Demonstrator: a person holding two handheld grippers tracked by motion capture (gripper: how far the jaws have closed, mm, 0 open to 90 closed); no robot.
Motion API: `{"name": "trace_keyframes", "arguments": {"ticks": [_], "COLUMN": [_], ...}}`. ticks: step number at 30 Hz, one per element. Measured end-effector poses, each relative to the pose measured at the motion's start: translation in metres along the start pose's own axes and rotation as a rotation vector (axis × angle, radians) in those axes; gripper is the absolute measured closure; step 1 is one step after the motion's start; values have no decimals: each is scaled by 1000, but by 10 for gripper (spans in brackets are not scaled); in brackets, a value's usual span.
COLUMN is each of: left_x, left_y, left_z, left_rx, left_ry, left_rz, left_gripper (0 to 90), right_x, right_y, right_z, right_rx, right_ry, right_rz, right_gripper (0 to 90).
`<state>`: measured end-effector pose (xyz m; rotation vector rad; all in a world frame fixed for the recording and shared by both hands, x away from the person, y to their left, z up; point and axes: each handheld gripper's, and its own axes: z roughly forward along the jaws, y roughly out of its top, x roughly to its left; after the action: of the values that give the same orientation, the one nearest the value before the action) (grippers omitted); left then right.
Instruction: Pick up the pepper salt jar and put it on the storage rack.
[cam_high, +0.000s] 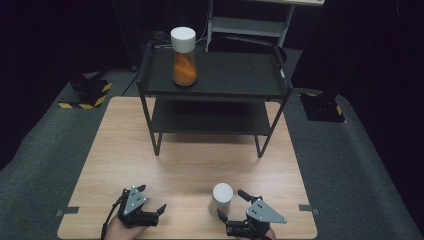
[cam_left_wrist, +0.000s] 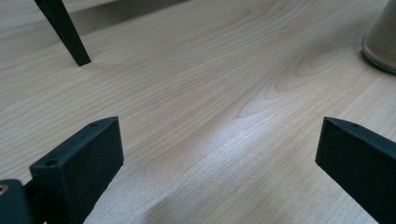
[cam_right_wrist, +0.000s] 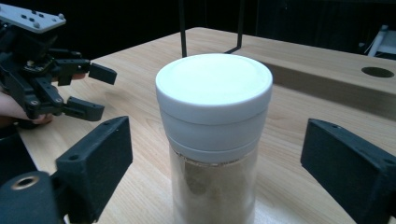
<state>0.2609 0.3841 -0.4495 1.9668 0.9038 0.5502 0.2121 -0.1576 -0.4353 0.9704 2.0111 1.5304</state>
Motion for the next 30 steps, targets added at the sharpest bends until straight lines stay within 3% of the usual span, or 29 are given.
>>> {"name": "trace_keyframes", "arguments": {"ticks": [6,15,30], "left_x": [-2,0,-4], "left_y": [1,0,0], "left_z": [0,-1,-2], "left_rx": [7,6,8], "left_ry": [2,3,21], "left_rz": [17,1,-11], "left_gripper": [10,10,11], "right_x": [1,-2,-4], "right_y": [3,0,-8], "right_z": [10,19,26], "right_rx": [0,-40,-56], "right_ry": [-1,21,20], "right_rz": [1,-18,-23], "right_gripper": [146,260,321]}}
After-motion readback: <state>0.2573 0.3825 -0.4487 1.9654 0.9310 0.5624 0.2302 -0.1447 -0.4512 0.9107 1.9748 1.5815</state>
